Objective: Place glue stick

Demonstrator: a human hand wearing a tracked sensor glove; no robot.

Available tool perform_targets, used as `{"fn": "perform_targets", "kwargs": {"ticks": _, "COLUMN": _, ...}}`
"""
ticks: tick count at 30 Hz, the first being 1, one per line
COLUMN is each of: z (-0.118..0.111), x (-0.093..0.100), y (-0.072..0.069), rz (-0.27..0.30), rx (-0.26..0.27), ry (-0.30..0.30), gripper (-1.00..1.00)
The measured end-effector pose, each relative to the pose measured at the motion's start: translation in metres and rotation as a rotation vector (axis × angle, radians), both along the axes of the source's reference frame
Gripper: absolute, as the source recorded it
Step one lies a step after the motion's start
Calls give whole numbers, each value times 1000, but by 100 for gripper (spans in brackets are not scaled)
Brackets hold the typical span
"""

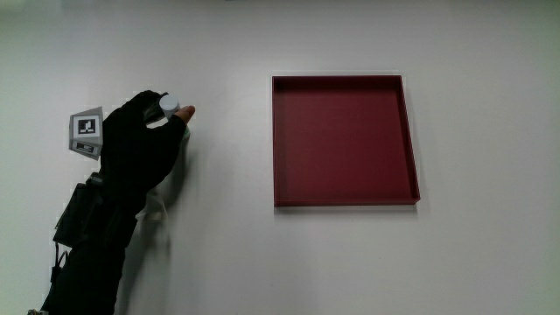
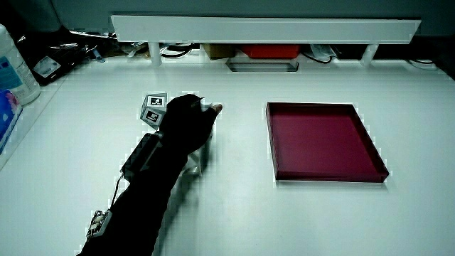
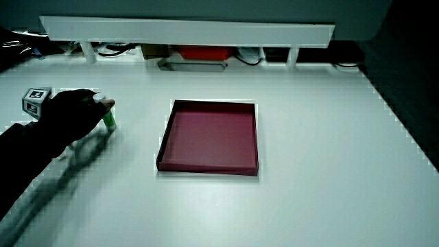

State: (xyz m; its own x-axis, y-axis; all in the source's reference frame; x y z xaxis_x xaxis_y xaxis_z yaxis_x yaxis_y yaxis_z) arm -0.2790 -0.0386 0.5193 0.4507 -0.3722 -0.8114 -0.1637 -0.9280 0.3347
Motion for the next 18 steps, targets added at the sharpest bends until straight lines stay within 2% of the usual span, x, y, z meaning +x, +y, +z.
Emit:
{"fn": "perform_targets", "kwargs": {"ticks": 1, "z": -1, "x": 0, "y": 0, "rz": -2, "rx": -15, "ry": -10, "gripper": -22}}
{"fn": "perform_targets", "kwargs": {"ticks": 2, "z": 0, "x": -1, "y": 0, "rz": -1, "rx": -4, "ry": -8, "gripper": -26}}
{"fn": "perform_targets", "kwargs": {"ticks": 3, "z": 3, "x": -4, "y": 1, "rz": 16, "rx": -30, "ry": -39, "gripper": -30}}
{"fn": "perform_targets", "kwargs": {"ticks": 4, "z": -2, "x": 0, "y": 2, "rz": -11, "rx": -11, "ry": 8, "gripper": -35}}
{"fn": "perform_targets", "kwargs": {"ticks": 10, "z": -2, "x": -2, "y": 9, "rz": 15, "rx": -59, "ry": 0, "gripper": -61}}
{"fn": "perform_targets", "kwargs": {"ticks": 14, "z": -9, "x": -3, "y": 22, "rz": 33, "rx": -142, "ry": -1, "gripper": -78}}
{"fn": "perform_targets", "kwargs": {"ticks": 18, "z": -21, "x": -5, "y": 40, "rz": 67, "rx": -143, "ry": -25, "gripper": -96}}
